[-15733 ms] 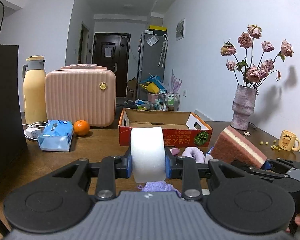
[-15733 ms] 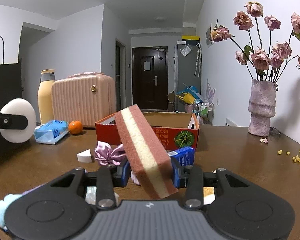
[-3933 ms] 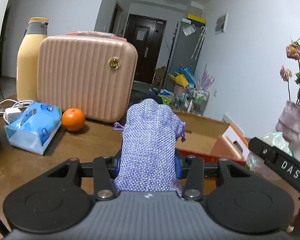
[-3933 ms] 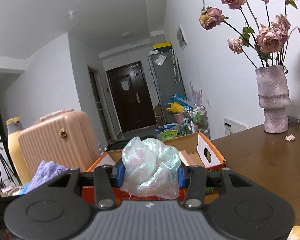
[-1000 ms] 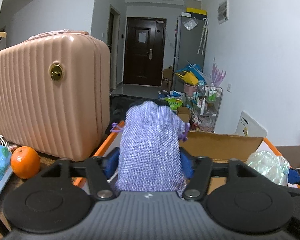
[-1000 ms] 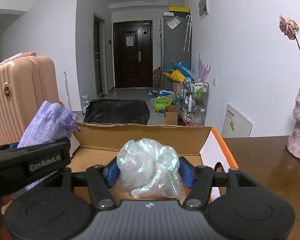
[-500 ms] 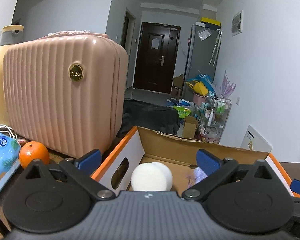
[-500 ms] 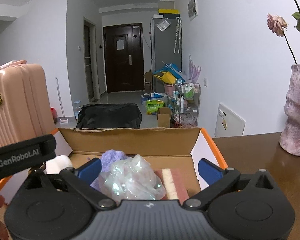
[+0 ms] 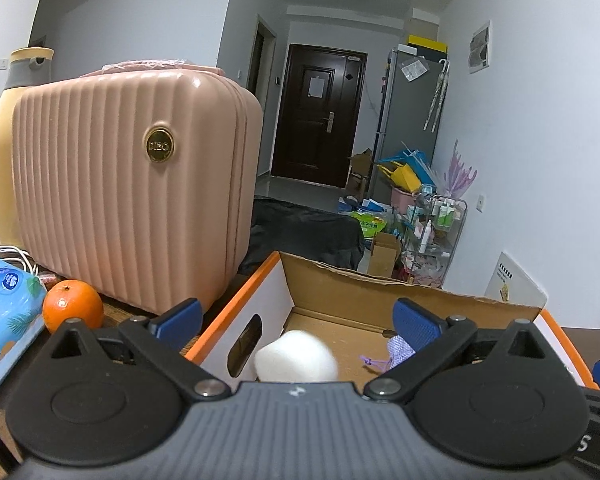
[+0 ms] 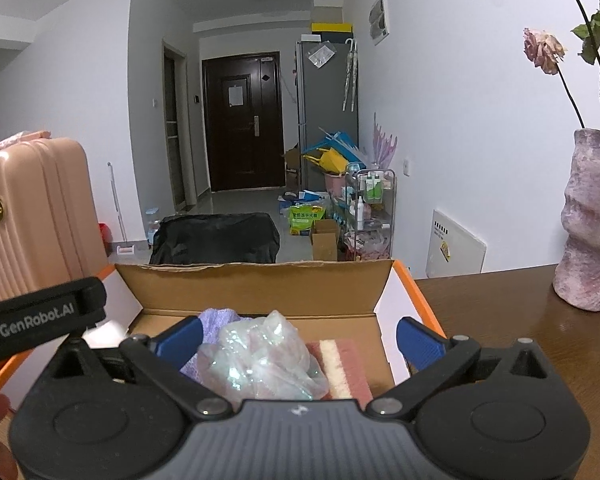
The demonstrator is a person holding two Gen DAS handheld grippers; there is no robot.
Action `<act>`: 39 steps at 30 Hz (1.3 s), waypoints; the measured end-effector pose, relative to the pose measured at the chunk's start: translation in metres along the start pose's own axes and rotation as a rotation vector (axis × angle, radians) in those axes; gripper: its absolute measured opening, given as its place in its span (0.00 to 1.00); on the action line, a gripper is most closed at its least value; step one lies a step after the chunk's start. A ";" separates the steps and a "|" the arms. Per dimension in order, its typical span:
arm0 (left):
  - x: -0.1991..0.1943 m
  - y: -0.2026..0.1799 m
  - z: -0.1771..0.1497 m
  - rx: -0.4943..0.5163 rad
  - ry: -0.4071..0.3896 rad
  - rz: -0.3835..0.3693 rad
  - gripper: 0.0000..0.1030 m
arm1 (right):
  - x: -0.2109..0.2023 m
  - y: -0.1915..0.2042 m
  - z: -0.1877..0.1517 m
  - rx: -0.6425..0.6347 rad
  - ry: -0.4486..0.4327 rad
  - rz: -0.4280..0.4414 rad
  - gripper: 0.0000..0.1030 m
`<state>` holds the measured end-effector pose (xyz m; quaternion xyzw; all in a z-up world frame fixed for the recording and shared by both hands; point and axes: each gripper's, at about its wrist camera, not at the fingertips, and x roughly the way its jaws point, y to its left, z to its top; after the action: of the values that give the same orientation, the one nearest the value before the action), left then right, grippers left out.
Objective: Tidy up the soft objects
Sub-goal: 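Open both tools to drop the pouch and pouf into the box, then withdraw both tools from the box back toward the remaining soft items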
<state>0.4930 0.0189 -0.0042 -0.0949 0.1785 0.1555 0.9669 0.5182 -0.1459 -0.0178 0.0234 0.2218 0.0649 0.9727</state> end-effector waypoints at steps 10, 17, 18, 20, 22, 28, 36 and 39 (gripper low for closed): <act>-0.006 0.007 0.006 -0.050 0.007 -0.002 1.00 | -0.010 -0.005 0.003 0.024 -0.030 0.009 1.00; -0.014 0.011 0.009 -0.057 0.001 -0.004 1.00 | -0.020 -0.010 0.006 0.048 -0.046 0.006 1.00; -0.015 0.012 0.009 -0.057 0.000 -0.006 1.00 | -0.021 -0.010 0.006 0.049 -0.048 0.004 1.00; -0.018 0.012 0.009 -0.054 -0.002 -0.006 1.00 | -0.022 -0.012 0.006 0.054 -0.050 0.004 1.00; -0.020 0.012 0.008 -0.049 -0.005 -0.005 1.00 | -0.025 -0.014 0.006 0.058 -0.052 0.006 1.00; -0.026 0.016 0.003 -0.034 -0.006 0.005 1.00 | -0.035 -0.015 0.002 0.052 -0.062 0.002 1.00; -0.036 0.021 -0.008 -0.010 0.013 0.028 1.00 | -0.052 -0.018 -0.010 0.043 -0.066 -0.006 1.00; -0.040 0.021 -0.013 0.001 0.007 0.039 1.00 | -0.060 -0.018 -0.014 0.041 -0.073 -0.011 1.00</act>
<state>0.4465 0.0249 -0.0038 -0.0915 0.1837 0.1741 0.9631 0.4606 -0.1718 -0.0060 0.0447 0.1877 0.0540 0.9797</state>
